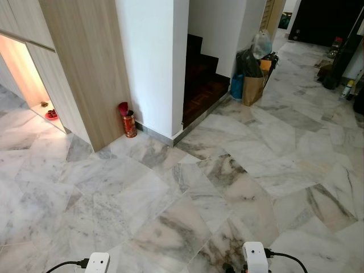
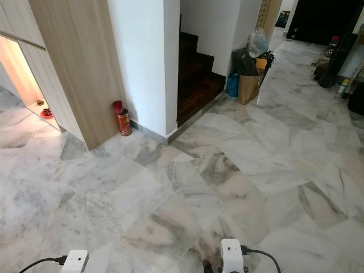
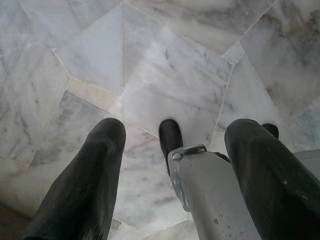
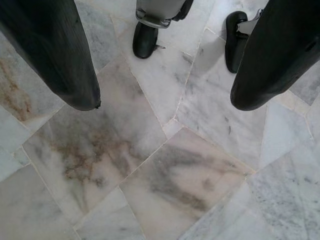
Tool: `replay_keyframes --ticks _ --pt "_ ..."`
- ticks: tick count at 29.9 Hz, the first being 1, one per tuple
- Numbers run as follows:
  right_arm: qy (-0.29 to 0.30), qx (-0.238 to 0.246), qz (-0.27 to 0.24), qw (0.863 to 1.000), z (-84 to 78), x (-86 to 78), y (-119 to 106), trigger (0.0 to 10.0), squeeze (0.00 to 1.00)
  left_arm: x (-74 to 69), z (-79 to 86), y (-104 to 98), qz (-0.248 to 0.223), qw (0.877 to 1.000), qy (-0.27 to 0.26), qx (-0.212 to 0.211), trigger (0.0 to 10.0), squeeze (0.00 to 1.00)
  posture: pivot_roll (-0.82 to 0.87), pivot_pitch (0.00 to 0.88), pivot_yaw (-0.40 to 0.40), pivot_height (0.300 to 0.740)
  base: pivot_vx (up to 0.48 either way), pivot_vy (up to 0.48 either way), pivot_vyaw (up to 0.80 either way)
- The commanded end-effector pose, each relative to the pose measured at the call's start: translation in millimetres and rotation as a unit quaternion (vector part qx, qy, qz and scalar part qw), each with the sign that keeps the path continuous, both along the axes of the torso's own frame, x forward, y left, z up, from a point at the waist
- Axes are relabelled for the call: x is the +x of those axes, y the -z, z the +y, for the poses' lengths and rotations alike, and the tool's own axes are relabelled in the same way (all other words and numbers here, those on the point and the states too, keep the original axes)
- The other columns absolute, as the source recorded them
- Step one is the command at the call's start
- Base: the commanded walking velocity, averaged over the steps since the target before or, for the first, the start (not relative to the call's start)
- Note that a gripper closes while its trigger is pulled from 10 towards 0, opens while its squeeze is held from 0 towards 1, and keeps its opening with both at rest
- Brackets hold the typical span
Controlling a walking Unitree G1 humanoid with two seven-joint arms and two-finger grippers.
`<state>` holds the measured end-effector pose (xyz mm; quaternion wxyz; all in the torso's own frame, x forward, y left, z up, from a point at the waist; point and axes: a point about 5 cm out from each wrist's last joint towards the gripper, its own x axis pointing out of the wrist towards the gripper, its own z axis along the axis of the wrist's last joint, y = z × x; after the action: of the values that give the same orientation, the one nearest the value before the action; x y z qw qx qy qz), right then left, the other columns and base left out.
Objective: Hang hanger
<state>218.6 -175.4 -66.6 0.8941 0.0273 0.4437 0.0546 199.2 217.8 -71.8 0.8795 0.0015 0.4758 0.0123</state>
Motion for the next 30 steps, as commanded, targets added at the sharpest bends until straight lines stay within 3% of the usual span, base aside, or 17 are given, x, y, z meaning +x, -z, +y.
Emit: replay_keyframes --ticks 1,4,11,14,18,23,27,30 --pt "0.088 0.069 -0.003 0.994 15.1 -10.4 7 10.0 0.0 -37.0 23.9 10 -0.027 0.995 -0.098 0.012 10.0 0.0 0.18 0.0 -0.081 0.74 0.0 0.0 0.0" --pt "0.1 0.069 0.01 0.993 13.8 -15.7 10 10.0 0.0 -37.4 22.3 10 -0.026 0.995 -0.093 0.011 10.0 0.0 0.18 0.0 -0.083 0.74 0.0 0.0 -0.8" --pt "0.07 0.081 0.024 0.994 27.3 -20.7 13 10.0 0.0 -42.4 26.0 12 -0.018 0.995 -0.096 0.009 10.0 0.0 0.18 0.0 -0.081 0.74 0.0 0.0 -0.8" --pt "0.055 0.064 0.03 0.996 22.1 -20.5 13 10.0 0.0 -45.2 26.0 13 -0.008 0.996 -0.088 0.021 10.0 0.0 0.15 0.0 -0.126 0.74 0.0 0.0 -0.8" --pt "0.013 0.051 0.019 0.998 16.8 -12.9 8 10.0 0.0 -41.6 18.5 14 -0.01 0.996 -0.088 0.02 10.0 0.0 0.18 0.0 -0.118 0.74 0.0 0.0 -0.8" --pt "0.023 0.037 0.017 0.999 8.2 -7.7 5 10.0 0.0 -38.4 11.8 14 -0.002 0.998 -0.054 0.027 10.0 0.0 0.18 0.0 -0.11 0.74 0.0 0.0 -0.8" --pt "0.041 0.054 0.017 0.998 10.9 -9.2 6 10.0 0.0 -50.2 23.2 16 0.006 0.996 -0.079 0.042 10.0 0.0 0.18 0.004 -0.125 0.74 0.0 0.0 -0.8" --pt "0.038 0.05 0.031 0.998 8.0 -16.8 10 10.0 0.0 -55.9 18.7 19 0.012 0.996 -0.08 0.033 10.0 0.0 0.19 0.024 -0.132 0.74 0.0 0.0 -0.8"
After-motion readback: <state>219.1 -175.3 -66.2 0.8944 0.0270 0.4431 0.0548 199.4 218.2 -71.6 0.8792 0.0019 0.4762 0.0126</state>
